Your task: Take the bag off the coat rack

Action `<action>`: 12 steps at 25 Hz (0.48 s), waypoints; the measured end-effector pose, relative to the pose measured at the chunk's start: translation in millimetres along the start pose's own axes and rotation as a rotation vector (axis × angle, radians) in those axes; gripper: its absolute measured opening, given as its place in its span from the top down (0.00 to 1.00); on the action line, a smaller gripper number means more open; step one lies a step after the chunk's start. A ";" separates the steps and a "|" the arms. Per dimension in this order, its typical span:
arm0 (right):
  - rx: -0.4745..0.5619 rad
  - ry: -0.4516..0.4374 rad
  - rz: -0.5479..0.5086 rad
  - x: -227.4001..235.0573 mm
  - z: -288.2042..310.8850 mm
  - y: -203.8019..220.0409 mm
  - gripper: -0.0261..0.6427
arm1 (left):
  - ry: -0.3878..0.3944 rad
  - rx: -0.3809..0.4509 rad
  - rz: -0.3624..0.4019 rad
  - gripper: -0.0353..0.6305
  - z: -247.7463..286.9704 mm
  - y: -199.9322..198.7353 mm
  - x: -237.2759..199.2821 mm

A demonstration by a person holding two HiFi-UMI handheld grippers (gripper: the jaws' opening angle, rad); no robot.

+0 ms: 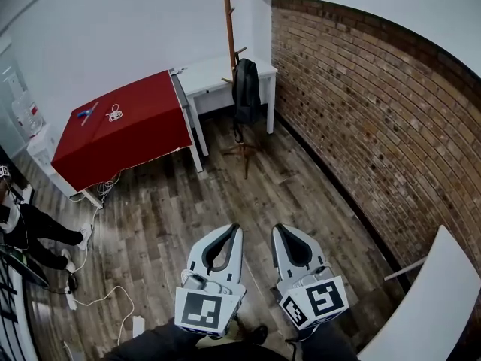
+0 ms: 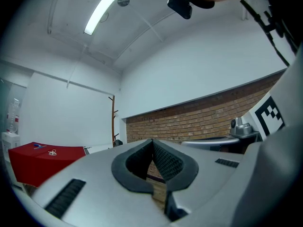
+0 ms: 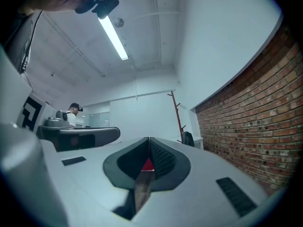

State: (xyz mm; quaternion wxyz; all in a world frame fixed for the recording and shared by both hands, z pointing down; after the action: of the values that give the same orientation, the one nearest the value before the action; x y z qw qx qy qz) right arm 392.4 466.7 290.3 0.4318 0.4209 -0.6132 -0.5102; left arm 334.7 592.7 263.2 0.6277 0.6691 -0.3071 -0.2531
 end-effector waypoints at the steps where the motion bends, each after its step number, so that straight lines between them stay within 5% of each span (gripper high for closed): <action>1: -0.003 -0.001 0.002 2.1 4.1 3.0 0.95 | -0.003 -0.001 0.004 0.93 3.8 2.5 -2.4; 7: -0.033 -0.004 -0.003 24.7 44.5 20.5 0.95 | -0.011 -0.056 -0.015 0.93 41.2 27.2 -26.0; 12: -0.019 -0.002 -0.055 64.9 106.2 15.5 0.95 | -0.007 0.011 -0.012 0.93 114.0 25.0 -56.1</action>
State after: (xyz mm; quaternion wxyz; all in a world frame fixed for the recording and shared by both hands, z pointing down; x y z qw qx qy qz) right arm 271.7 434.4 300.8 0.4209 0.4330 -0.5970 -0.5282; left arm 211.5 555.0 275.8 0.6212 0.6735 -0.3069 -0.2576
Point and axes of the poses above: the fingertips, and each gripper's own axes: z forward along the fingers, x to its right, y out of its underside, the point moved 7 cm from there along -z, backward along the fingers, and after that the axes turned 12 degrees about -y, right-handed, at the moved point
